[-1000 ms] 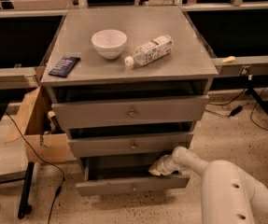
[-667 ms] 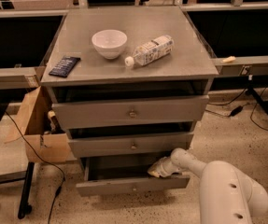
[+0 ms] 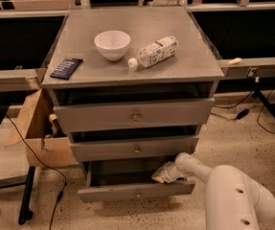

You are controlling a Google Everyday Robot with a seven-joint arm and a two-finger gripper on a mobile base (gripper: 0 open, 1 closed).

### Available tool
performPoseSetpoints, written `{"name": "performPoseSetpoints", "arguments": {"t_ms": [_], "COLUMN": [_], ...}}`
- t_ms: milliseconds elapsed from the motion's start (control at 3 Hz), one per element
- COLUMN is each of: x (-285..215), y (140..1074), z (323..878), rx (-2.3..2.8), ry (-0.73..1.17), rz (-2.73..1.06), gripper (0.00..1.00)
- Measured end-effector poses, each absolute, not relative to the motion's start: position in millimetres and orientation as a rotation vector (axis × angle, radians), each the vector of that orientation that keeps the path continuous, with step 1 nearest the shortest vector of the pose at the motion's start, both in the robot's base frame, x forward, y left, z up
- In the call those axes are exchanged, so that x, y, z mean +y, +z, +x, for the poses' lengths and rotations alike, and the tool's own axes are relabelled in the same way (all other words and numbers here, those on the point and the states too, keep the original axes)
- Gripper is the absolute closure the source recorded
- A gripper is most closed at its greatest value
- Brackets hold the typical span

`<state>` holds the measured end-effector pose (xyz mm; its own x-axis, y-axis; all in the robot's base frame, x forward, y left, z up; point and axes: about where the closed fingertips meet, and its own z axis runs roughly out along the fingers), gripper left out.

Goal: Open bottom drawer

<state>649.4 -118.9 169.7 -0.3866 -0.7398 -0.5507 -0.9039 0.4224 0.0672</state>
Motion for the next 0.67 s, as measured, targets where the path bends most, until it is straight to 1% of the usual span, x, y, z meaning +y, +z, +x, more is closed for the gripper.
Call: {"name": "performPoseSetpoints", "arguments": {"t_ms": [333, 667], "x": [-121.1, -123.3], "y": [168.1, 165.5], "z": [645.8, 642.9], "rx": [2.238, 2.236], "ry": [0.494, 0.485], "rz": [-1.407, -1.417], "gripper": [0.28, 0.07]}}
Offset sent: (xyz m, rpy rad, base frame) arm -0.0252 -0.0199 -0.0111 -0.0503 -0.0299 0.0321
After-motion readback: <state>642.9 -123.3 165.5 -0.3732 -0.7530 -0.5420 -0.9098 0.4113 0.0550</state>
